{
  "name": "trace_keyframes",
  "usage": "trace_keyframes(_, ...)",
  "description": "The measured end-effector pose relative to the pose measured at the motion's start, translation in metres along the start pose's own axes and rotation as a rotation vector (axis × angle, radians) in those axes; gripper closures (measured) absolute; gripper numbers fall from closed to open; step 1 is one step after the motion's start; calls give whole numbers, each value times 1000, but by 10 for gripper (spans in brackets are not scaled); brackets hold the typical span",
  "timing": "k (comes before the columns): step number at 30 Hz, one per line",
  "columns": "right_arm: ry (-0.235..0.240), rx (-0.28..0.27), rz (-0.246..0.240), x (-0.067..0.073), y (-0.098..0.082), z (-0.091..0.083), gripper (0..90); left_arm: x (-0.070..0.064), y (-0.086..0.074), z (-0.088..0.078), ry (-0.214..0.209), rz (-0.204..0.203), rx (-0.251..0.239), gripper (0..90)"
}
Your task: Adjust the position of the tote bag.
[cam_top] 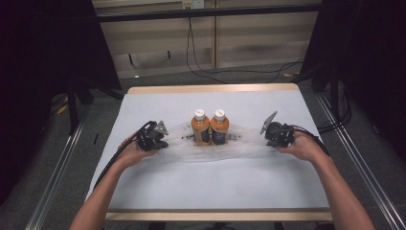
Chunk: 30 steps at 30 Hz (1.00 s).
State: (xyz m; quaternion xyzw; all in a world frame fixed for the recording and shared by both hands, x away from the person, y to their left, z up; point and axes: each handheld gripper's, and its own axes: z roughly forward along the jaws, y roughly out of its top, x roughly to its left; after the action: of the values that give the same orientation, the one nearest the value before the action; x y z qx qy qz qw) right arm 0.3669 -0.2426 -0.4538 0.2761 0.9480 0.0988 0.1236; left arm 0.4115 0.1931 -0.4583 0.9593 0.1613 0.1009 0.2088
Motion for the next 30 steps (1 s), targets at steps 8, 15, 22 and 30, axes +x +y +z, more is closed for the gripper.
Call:
trace_keyframes(8,8,-38,29,-8,0,3,900,17,3,5,33,-43,6,900)
trace_keyframes(15,0,-80,52,-22,4,9,900,29,0,9,44,-73,-33,900)
trace_keyframes(22,-25,-91,75,-22,3,10,900,35,-2,10,52,-129,-58,900)
trace_keyframes(30,-12,-159,118,-21,-5,10,900,30,-12,10,17,-208,-173,900)
